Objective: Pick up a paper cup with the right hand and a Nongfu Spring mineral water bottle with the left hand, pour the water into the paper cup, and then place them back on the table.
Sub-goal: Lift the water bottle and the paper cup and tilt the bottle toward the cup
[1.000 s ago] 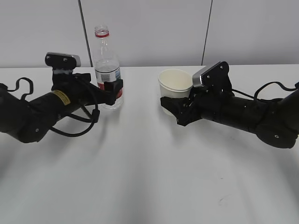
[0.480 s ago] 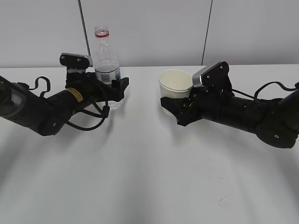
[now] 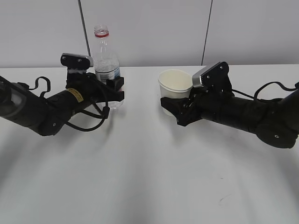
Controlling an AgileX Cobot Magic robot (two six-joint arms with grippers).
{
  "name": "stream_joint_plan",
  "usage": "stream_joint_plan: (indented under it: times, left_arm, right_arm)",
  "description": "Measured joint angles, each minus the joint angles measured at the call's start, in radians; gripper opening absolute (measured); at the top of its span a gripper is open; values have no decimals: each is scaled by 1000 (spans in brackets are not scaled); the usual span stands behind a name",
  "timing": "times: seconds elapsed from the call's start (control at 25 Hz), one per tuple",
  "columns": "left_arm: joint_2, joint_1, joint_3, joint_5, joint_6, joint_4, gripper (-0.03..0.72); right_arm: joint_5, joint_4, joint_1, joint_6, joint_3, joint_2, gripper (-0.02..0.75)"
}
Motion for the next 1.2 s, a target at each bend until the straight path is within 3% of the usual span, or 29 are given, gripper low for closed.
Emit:
stream_joint_plan:
  times: [0.24,0.4,0.88,1.04,1.2]
  left_arm:
    - [1,0,0,-11,0,34,362]
    - [-2,4,0,-14,0,63,362]
    - [-81,195,0,-18,0,391,372]
    - [-88,213,0,-70,11,484,372]
    - [-88,213,0,-79,97,542,372]
  right_arm:
    - [0,-2,0,0,0,0,508]
    - [-22,-64,2,2,0,0,508]
    - [-19,-139,132,102,-95,0,508]
    - [-14,-176,173,130,-134,16,508]
    - [-14,-200,186,149,-171,47,508]
